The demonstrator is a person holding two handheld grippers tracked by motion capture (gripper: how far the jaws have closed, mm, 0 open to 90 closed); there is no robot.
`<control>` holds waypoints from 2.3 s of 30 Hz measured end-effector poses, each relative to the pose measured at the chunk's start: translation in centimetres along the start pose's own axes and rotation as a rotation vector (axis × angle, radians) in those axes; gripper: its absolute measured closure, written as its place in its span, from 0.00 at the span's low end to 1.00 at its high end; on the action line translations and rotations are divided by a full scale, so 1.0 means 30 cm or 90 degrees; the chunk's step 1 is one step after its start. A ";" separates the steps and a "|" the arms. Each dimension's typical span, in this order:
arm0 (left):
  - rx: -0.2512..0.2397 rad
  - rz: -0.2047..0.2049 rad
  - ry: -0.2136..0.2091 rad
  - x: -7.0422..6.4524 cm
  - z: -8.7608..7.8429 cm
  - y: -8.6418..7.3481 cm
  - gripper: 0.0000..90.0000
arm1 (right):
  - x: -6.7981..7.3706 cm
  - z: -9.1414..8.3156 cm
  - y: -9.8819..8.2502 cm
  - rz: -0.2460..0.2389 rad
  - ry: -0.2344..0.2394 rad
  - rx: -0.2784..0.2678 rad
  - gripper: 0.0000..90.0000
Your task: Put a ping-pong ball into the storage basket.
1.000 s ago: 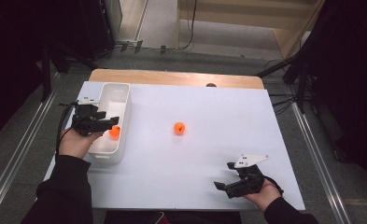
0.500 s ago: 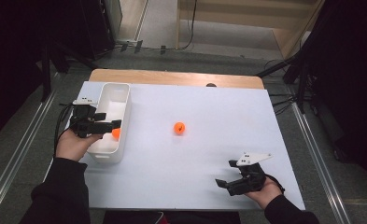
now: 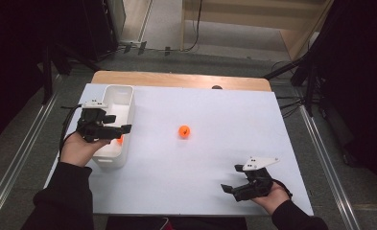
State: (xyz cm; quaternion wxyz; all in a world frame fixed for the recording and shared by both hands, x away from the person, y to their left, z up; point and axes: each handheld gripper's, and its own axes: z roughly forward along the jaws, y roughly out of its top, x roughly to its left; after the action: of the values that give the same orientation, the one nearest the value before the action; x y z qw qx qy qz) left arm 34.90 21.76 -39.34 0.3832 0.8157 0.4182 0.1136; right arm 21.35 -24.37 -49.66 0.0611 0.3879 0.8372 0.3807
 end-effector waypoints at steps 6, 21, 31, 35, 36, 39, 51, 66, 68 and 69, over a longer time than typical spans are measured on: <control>-0.008 0.006 -0.007 -0.012 0.002 0.004 0.28 | 0.002 -0.001 -0.002 -0.002 0.000 0.002 0.09; -0.012 0.031 -0.028 -0.060 0.015 0.017 0.28 | 0.002 -0.004 -0.002 -0.002 0.000 -0.004 0.09; -0.016 0.049 -0.042 -0.103 0.034 0.029 0.28 | 0.002 -0.008 -0.007 0.004 -0.003 -0.006 0.09; -0.022 0.051 -0.056 -0.119 0.045 0.036 0.28 | 0.001 -0.012 -0.012 0.007 -0.003 -0.007 0.09; -0.023 0.051 -0.059 -0.124 0.048 0.038 0.28 | 0.001 -0.014 -0.014 0.009 -0.003 -0.008 0.09; -0.025 0.050 -0.067 -0.140 0.059 0.043 0.28 | 0.002 -0.017 -0.018 0.013 -0.007 -0.011 0.09; -0.030 0.073 -0.076 -0.197 0.102 0.045 0.28 | -0.004 -0.024 -0.025 0.025 -0.012 -0.018 0.09; -0.041 0.068 -0.097 -0.228 0.134 0.032 0.28 | 0.002 -0.022 -0.026 0.020 -0.011 -0.011 0.09; -0.041 0.069 -0.098 -0.232 0.137 0.032 0.28 | 0.001 -0.022 -0.026 0.020 -0.011 -0.011 0.09; -0.042 0.068 -0.098 -0.234 0.139 0.031 0.28 | 0.001 -0.022 -0.026 0.020 -0.013 -0.012 0.09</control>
State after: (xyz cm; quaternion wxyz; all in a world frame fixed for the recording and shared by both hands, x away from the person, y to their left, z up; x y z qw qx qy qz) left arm 33.17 13.82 -40.55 0.4345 0.8298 0.3397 0.0847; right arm 20.60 -25.06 -49.72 0.0673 0.4046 0.8266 0.3855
